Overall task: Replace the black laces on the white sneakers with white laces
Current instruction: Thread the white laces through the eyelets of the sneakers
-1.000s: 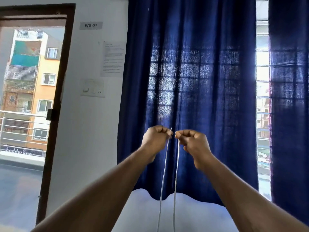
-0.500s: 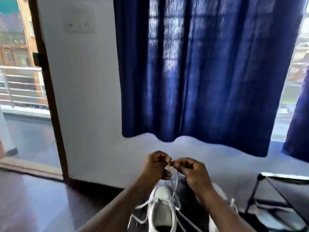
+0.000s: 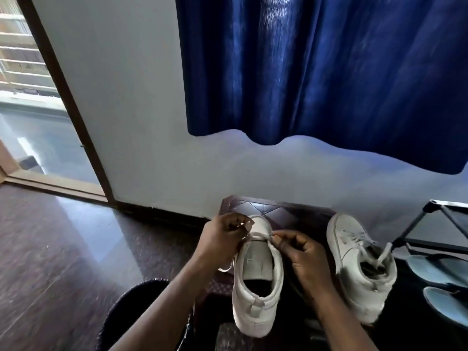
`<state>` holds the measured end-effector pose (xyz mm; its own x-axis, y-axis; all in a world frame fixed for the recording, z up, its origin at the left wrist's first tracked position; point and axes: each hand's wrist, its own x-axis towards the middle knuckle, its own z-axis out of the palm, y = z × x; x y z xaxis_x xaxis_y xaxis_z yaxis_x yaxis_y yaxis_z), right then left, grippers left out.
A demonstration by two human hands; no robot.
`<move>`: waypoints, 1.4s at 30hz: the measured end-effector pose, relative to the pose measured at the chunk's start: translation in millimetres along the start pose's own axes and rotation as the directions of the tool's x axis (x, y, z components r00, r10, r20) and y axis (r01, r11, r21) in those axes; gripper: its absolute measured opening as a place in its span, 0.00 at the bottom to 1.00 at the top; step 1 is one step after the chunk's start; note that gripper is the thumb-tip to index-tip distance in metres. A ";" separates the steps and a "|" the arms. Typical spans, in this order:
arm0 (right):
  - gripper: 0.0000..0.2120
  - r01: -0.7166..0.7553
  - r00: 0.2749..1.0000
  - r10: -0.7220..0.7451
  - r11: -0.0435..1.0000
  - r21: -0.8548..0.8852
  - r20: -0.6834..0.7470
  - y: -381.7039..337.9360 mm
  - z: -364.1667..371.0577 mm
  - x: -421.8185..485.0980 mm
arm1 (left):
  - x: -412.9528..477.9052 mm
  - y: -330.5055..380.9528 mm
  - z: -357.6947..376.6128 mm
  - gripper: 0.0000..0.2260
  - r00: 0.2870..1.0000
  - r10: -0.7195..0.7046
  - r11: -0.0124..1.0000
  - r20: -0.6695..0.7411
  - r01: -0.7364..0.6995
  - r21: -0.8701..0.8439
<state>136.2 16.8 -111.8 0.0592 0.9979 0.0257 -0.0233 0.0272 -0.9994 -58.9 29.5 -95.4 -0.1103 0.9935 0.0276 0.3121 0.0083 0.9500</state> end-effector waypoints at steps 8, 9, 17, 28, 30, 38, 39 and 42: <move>0.08 0.032 0.999 -0.031 0.999 0.036 -0.032 8.0 2.7 -5.1 | 9.4 -1.7 0.0 0.07 0.986 0.081 0.965 0.144 -0.114 0.235; 0.07 0.036 0.999 -0.034 0.999 0.034 -0.034 8.0 2.9 -4.6 | 10.8 -0.8 0.8 0.09 0.991 0.066 0.965 0.120 -0.094 0.245; 0.08 0.141 0.986 -0.143 0.989 -0.033 -0.081 6.2 0.0 6.7 | 18.6 0.6 -37.7 0.10 0.935 -0.005 0.843 -0.356 0.195 0.500; 0.06 0.186 0.981 -0.187 0.982 -0.030 -0.054 1.6 0.3 11.1 | -4.0 9.6 -20.3 0.09 0.995 0.074 0.967 -0.068 -0.054 0.250; 0.06 0.200 0.979 -0.201 0.979 -0.041 -0.024 1.5 3.2 9.8 | -10.1 14.8 -16.9 0.16 1.000 0.023 0.988 0.015 -0.025 0.155; 0.06 0.214 0.952 -0.204 0.977 -0.020 0.227 -8.0 8.5 2.1 | -31.1 21.3 0.7 0.11 0.994 0.105 0.811 -0.031 -0.067 0.582; 0.05 0.229 0.950 -0.208 0.971 -0.065 0.235 -9.8 6.2 1.9 | -31.7 21.6 1.6 0.10 0.992 0.112 0.827 -0.061 -0.059 0.558; 0.05 0.248 0.949 -0.213 0.959 -0.136 0.234 -14.8 -1.3 1.1 | -35.2 25.0 5.1 0.06 0.989 0.091 0.883 -0.114 -0.028 0.468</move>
<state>138.0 17.4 -97.0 -0.1725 0.9547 0.2427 0.1277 0.2660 -0.9555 -42.3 -4.7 -74.1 -0.1878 0.9708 0.1493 0.7201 0.0327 0.6931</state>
